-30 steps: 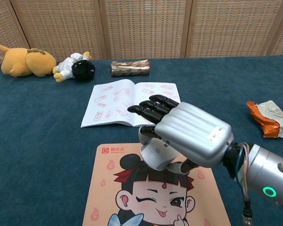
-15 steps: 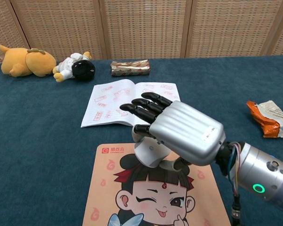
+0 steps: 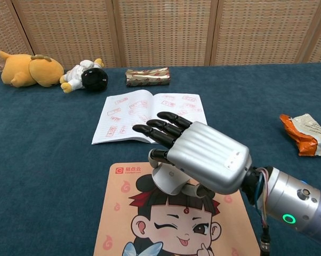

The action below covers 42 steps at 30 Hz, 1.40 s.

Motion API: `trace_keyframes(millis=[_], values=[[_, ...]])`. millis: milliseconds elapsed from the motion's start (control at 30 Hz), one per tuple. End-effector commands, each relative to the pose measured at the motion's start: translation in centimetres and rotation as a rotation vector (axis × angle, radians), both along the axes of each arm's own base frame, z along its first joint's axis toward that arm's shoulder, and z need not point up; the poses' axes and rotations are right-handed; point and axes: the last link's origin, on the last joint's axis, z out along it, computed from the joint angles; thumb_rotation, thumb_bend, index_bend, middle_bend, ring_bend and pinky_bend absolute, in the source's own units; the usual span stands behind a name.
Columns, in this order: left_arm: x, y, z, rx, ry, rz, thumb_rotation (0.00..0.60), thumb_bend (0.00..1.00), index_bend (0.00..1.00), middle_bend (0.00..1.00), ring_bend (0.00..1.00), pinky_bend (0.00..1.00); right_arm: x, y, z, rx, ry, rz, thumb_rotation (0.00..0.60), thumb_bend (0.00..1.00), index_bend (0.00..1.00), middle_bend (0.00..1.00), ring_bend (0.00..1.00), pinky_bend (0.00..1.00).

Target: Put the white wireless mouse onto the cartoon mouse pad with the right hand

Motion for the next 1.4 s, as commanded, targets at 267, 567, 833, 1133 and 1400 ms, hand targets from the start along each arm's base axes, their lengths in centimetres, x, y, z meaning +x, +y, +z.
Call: trace_keyframes(millis=[267,567,833,1133,1400], values=[[0.0,0.0,-0.1,-0.002,0.001,0.0,0.6,0.06,0.0,0.0,0.0,0.0,-0.4,0.0,-0.2,-0.014,0.034,-0.004,0.6,0.14,0.47,0.0,0.0,0.0],[0.0,0.0,-0.2,-0.005,0.001,-0.002,0.6,0.06,0.0,0.0,0.0,0.0,-0.9,0.2,0.1,-0.014,0.062,-0.011,0.6,0.03,0.42,0.0,0.0,0.0],[0.1,-0.1,-0.1,-0.002,-0.002,-0.005,0.6,0.06,0.0,0.0,0.0,0.0,-1.0,0.5,0.2,-0.005,0.102,-0.035,0.6,0.0,0.33,0.0,0.0,0.0],[0.1,-0.1,0.0,-0.001,-0.007,-0.007,0.6,0.06,0.0,0.0,0.0,0.0,-1.1,0.8,0.5,-0.012,0.118,-0.04,0.6,0.0,0.31,0.0,0.0,0.0],[0.1,0.0,0.1,0.005,-0.01,-0.004,0.6,0.06,0.0,0.0,0.0,0.0,-0.2,-0.9,3.0,-0.084,0.099,-0.061,0.6,0.0,0.31,0.0,0.0,0.0]])
